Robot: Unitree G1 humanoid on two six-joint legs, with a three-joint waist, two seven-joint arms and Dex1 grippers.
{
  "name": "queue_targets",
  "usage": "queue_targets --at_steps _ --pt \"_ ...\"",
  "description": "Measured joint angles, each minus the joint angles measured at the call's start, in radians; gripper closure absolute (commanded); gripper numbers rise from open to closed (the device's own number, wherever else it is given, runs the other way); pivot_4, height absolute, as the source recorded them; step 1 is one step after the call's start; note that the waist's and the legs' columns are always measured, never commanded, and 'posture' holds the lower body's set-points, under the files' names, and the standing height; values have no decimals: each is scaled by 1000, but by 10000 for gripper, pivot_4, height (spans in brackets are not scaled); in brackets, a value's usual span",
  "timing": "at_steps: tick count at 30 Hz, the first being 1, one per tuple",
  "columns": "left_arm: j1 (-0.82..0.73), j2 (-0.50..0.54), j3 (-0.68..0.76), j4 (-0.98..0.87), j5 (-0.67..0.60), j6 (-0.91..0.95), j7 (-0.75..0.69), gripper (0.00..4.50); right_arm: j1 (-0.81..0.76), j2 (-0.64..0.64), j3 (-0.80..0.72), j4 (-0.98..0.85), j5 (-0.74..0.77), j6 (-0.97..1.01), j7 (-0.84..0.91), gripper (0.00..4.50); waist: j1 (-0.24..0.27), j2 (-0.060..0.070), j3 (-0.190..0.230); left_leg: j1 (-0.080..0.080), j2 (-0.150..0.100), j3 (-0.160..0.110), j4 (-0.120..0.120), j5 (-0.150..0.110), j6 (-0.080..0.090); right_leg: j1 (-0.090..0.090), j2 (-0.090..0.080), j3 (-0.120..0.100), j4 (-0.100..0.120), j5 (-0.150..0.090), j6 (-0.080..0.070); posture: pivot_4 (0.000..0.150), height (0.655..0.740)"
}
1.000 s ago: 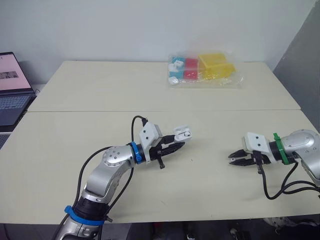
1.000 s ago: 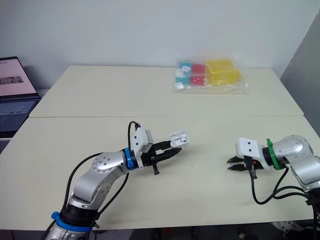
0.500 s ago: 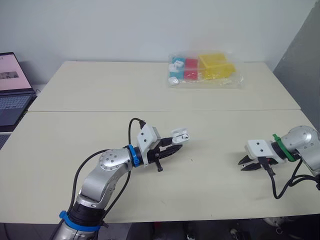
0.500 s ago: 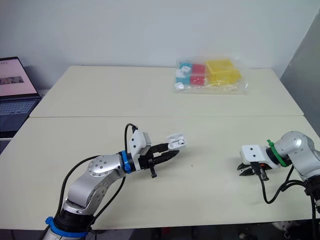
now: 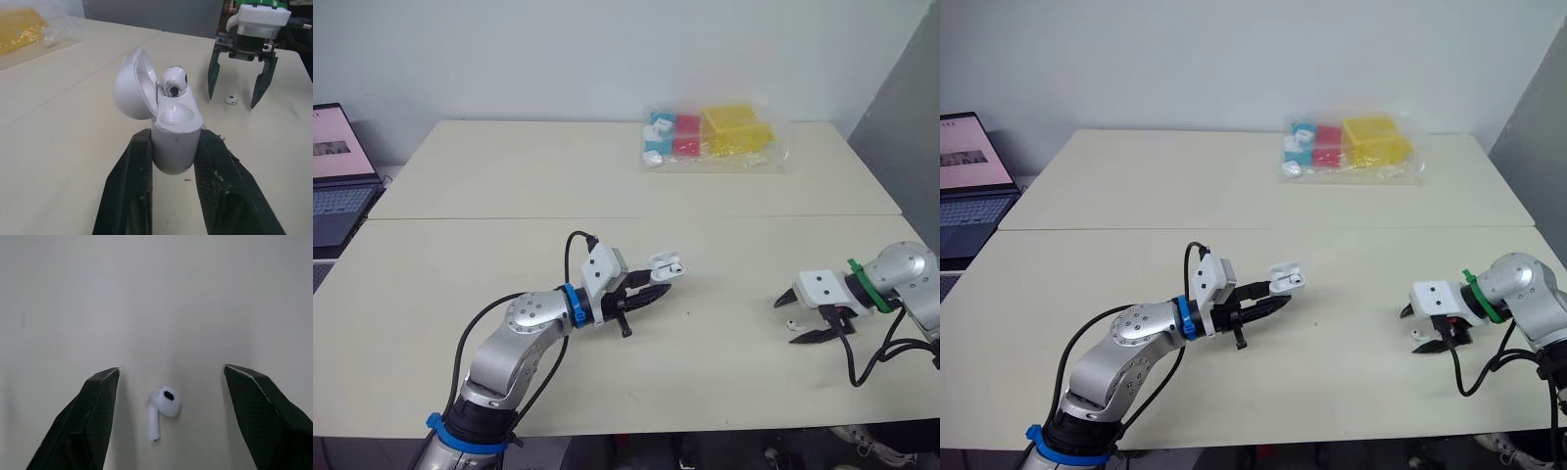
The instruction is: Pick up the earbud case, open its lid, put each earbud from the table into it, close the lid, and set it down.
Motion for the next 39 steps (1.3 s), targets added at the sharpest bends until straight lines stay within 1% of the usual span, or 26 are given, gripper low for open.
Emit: queue_targets --at_steps 3,5,6,7,10,12,16,22,27,36,39 --pt "1 -1 0 -1 -2 1 3 36900 35 -67 -78 -108 44 105 -12 8746 2 0 0 -1 0 0 0 0 0 0 -1 0 -1 0 0 1500 7400" --pt "1 -1 0 -1 -2 1 7 36900 53 -84 -103 -150 58 159 -19 8746 2 0 0 0 0 0 0 0 0 1 -1 0 -1 0 0 1500 7400" --pt "1 -2 0 -1 -2 1 8 36900 67 -93 -106 -186 54 218 -31 8746 2 0 0 0 0 0 0 0 0 0 -1 0 0 0 0 1500 7400" --pt "1 -2 0 -1 -2 0 9 36900 87 -112 -103 -246 36 320 -62 8746 3 1 0 0 0 -1 0 0 0 0 -2 0 0 0 0 1500 7400" --pt "1 -9 -2 -1 -2 0 15 36900 86 -149 -82 -386 0 581 -113 8746 1 1 0 1 0 -2 0 0 0 0 -2 1 1 0 0 1500 7400" --pt "-1 -17 -5 -1 -1 -2 16 36900 72 -143 -52 -450 -22 672 -134 8746 0 1 0 1 0 -1 0 0 0 0 -1 0 1 0 0 1500 7400" --pt "-3 -18 -21 1 3 -10 14 36900 69 -113 52 -454 -102 680 -171 8746 1 1 0 0 0 0 0 0 0 0 -1 0 0 0 0 1500 7400" --pt "-4 -27 -25 3 7 -27 16 36900 12 -68 145 -352 -211 633 -196 8746 0 1 0 0 -1 0 0 0 0 -1 -1 0 0 0 0 1500 7400" --pt "-1 -29 -25 3 10 -27 18 36900 2 -57 147 -315 -222 611 -190 8746 0 1 0 -1 0 0 0 0 0 -1 -1 -1 0 0 0 1500 7400" --pt "0 -34 -25 3 14 -27 18 36900 -7 -36 145 -308 -221 614 -180 8746 -1 1 0 0 0 0 0 0 0 0 0 -1 0 0 0 1500 7400" --pt "0 -34 -25 3 20 -27 18 36900 -7 -33 145 -307 -222 616 -174 14341 -1 1 0 0 0 0 0 0 0 0 0 -1 0 0 0 1500 7400"
